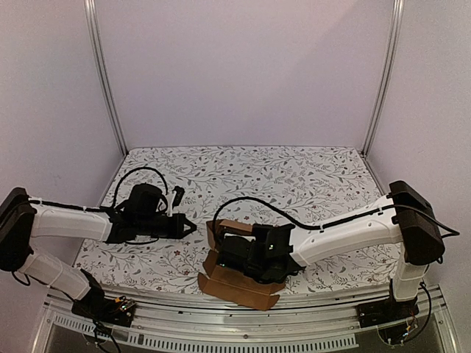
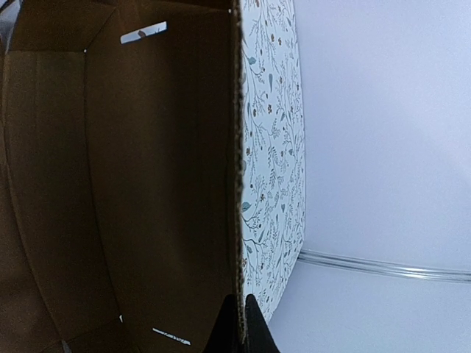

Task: Fold the paper box

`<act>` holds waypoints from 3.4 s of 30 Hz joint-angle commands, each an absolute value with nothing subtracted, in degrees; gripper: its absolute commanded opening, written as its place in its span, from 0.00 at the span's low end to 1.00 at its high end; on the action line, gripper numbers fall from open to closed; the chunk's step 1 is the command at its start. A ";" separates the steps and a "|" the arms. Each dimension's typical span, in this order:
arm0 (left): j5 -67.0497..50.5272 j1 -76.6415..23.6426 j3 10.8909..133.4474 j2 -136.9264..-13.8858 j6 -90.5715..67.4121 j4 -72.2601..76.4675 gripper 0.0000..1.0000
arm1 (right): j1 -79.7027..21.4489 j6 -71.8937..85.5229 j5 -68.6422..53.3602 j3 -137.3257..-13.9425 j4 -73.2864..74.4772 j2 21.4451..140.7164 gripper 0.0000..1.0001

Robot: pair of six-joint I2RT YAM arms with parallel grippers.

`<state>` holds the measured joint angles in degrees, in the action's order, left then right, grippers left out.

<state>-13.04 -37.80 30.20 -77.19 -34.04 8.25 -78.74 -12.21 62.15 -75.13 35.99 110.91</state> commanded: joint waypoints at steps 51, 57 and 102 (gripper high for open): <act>-17.97 -46.13 30.38 -88.86 -37.79 18.50 0.00 | -79.12 -8.72 62.20 -75.24 36.88 111.01 0.00; -18.67 -46.18 30.46 -87.83 -36.02 16.91 0.00 | -79.10 -8.31 62.00 -75.23 37.43 110.84 0.00; -10.23 -46.06 37.97 -86.00 -22.89 2.39 0.38 | -79.19 -6.33 61.54 -75.41 38.83 111.03 0.00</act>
<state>-10.22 -45.39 37.30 -85.27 -24.32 2.33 -78.76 -7.29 61.98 -75.16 39.33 110.91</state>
